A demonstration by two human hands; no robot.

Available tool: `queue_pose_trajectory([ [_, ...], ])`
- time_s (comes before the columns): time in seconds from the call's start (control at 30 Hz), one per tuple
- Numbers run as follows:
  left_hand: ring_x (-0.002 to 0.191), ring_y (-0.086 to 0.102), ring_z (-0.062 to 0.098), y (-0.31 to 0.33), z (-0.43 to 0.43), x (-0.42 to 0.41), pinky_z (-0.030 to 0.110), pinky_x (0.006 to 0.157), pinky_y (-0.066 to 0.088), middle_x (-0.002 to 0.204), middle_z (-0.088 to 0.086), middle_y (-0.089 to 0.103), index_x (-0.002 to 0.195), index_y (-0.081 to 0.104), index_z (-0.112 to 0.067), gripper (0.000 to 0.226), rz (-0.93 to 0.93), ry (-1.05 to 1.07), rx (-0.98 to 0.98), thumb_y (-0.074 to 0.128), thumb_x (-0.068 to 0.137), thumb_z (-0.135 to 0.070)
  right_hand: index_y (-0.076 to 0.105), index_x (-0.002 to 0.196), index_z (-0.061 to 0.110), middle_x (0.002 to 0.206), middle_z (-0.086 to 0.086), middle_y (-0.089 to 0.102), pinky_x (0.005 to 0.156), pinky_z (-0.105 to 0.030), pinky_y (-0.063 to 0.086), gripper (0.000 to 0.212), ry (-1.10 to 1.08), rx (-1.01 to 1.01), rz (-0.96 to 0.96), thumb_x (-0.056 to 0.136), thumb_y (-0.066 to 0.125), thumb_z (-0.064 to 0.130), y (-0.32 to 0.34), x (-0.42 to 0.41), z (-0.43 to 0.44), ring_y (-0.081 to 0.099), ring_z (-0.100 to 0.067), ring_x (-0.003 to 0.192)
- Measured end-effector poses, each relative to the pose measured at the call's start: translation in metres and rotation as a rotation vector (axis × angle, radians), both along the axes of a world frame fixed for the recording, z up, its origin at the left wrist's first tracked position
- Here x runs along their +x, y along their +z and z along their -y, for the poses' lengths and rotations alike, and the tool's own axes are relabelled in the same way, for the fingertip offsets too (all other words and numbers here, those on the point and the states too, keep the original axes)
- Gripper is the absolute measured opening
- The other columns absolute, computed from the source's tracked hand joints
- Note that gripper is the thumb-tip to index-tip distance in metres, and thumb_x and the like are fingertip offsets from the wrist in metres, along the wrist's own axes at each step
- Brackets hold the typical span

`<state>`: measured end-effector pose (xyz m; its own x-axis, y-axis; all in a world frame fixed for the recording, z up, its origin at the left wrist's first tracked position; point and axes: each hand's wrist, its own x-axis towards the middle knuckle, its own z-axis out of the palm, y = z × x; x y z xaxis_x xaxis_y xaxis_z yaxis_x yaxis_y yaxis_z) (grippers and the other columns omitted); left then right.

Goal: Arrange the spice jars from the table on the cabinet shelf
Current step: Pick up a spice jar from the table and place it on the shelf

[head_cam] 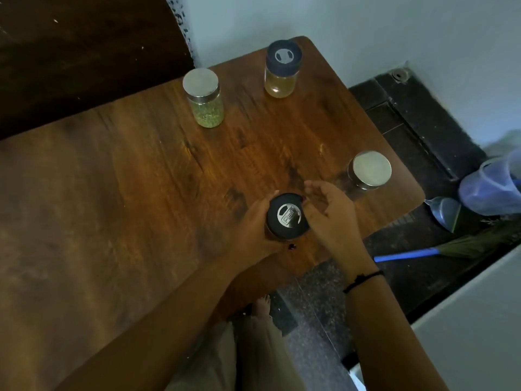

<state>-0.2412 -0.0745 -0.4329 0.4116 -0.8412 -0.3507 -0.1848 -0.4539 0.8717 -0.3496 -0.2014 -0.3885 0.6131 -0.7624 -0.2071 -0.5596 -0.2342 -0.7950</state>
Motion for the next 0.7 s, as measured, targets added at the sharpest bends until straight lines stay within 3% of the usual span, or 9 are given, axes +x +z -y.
queue_pose_trajectory([
  [0.1,0.121,0.045,0.003,-0.005,0.003,-0.002,-0.002,0.091,0.038,0.136,-0.007,0.045,0.150,0.032,-0.013,0.094,-0.016,0.028,-0.059,0.086,0.072,-0.008,0.061,0.124,0.015,0.118,0.003,0.065,0.079,-0.011,0.047,0.032,-0.003,0.057,-0.033,0.092,0.058,0.010,-0.001,-0.003,0.004,0.059,-0.005,0.100],
  [0.27,0.123,0.056,0.009,-0.003,-0.003,-0.001,0.036,0.102,0.051,0.134,-0.008,0.057,0.137,0.047,-0.025,0.084,-0.093,0.088,-0.154,0.091,0.065,-0.026,0.065,0.118,0.013,0.109,0.006,0.068,0.077,-0.010,0.052,0.028,-0.017,0.065,0.057,0.093,0.055,0.005,0.009,-0.007,-0.002,0.062,-0.001,0.094],
  [0.33,0.125,0.056,0.013,0.008,-0.007,0.002,0.042,0.104,0.050,0.136,-0.004,0.057,0.138,0.048,-0.025,0.086,-0.099,0.130,-0.203,0.091,0.063,-0.030,0.067,0.115,0.014,0.104,0.010,0.068,0.072,-0.009,0.052,0.025,-0.031,0.098,0.148,0.095,0.054,0.006,0.020,-0.006,-0.003,0.064,0.002,0.091],
  [0.47,0.124,0.057,0.010,0.045,-0.014,0.018,0.038,0.104,0.050,0.135,-0.005,0.057,0.134,0.049,-0.035,0.087,-0.046,0.212,-0.270,0.093,0.059,-0.034,0.068,0.112,0.016,0.105,0.010,0.069,0.076,-0.015,0.055,0.023,0.008,0.064,0.295,0.095,0.056,0.007,0.049,0.006,-0.007,0.065,0.001,0.094],
  [0.6,0.121,0.060,0.009,0.086,-0.026,0.039,0.034,0.100,0.051,0.131,-0.004,0.061,0.135,0.050,-0.019,0.088,-0.011,0.261,-0.334,0.094,0.059,-0.026,0.067,0.116,0.008,0.110,0.001,0.070,0.082,-0.021,0.056,0.024,0.055,0.085,0.457,0.093,0.060,0.007,0.080,0.026,-0.017,0.067,-0.008,0.101],
  [0.7,0.120,0.060,0.011,0.117,-0.037,0.052,0.032,0.100,0.051,0.128,-0.004,0.062,0.132,0.052,-0.017,0.086,0.033,0.321,-0.383,0.089,0.055,-0.034,0.064,0.120,0.006,0.113,0.004,0.068,0.085,-0.020,0.055,0.026,0.117,0.093,0.563,0.095,0.057,0.005,0.105,0.042,-0.028,0.066,-0.007,0.106],
])
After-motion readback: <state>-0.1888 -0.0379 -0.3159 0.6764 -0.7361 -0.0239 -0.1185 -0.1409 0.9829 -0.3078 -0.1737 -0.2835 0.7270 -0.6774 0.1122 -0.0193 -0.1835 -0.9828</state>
